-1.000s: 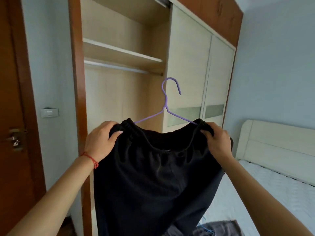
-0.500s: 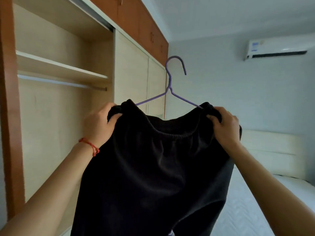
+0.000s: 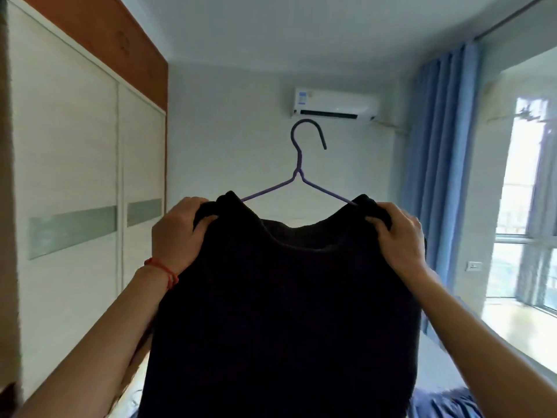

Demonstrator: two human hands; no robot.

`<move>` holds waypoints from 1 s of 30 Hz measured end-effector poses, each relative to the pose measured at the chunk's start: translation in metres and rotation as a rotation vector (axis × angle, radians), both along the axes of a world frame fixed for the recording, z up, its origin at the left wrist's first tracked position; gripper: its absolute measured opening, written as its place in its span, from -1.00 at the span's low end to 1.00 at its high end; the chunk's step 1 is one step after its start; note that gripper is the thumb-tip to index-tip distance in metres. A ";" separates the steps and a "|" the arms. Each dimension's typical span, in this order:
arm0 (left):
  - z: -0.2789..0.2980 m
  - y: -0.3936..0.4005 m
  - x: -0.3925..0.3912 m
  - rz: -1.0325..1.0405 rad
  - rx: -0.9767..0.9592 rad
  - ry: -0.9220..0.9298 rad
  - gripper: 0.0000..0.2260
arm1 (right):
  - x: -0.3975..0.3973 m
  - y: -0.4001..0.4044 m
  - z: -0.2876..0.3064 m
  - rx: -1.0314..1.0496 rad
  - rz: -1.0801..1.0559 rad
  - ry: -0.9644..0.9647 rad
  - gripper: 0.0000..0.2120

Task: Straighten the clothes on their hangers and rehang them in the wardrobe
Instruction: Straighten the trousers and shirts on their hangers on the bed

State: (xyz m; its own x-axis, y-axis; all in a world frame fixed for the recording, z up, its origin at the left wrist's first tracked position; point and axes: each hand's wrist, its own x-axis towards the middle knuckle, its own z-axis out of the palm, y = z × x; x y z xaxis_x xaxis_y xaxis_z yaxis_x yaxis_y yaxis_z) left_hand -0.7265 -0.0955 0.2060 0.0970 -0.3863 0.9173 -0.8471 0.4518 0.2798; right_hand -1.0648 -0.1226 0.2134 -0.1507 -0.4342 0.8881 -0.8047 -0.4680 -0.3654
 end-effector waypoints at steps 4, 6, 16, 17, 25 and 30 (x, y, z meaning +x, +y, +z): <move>-0.013 -0.012 -0.083 -0.080 0.054 0.035 -0.72 | -0.092 0.022 -0.010 0.020 -0.064 0.053 -0.77; -0.019 -0.017 -0.116 -0.124 0.096 0.062 -0.74 | -0.130 0.030 -0.015 0.033 -0.076 0.077 -0.72; -0.061 -0.062 -0.227 -0.274 0.276 0.080 -0.61 | -0.250 0.004 -0.058 0.172 -0.177 0.072 -0.84; -0.065 -0.071 -0.235 -0.282 0.292 0.078 -0.59 | -0.258 -0.003 -0.062 0.175 -0.186 0.063 -0.82; -0.087 -0.181 -0.299 -0.290 0.316 0.105 -0.71 | -0.317 -0.098 -0.083 0.186 -0.213 0.024 -0.75; -0.101 -0.268 -0.335 -0.282 0.350 0.127 -0.79 | -0.348 -0.178 -0.095 0.251 -0.220 -0.009 -0.81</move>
State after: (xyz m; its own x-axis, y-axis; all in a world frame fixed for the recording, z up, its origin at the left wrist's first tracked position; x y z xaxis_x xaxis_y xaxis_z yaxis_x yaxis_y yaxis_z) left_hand -1.0615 -0.3639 0.1054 0.0471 -0.6981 0.7144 -0.6539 0.5191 0.5504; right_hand -1.4131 -0.3011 0.1186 -0.2726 -0.5953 0.7558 -0.8728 -0.1776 -0.4547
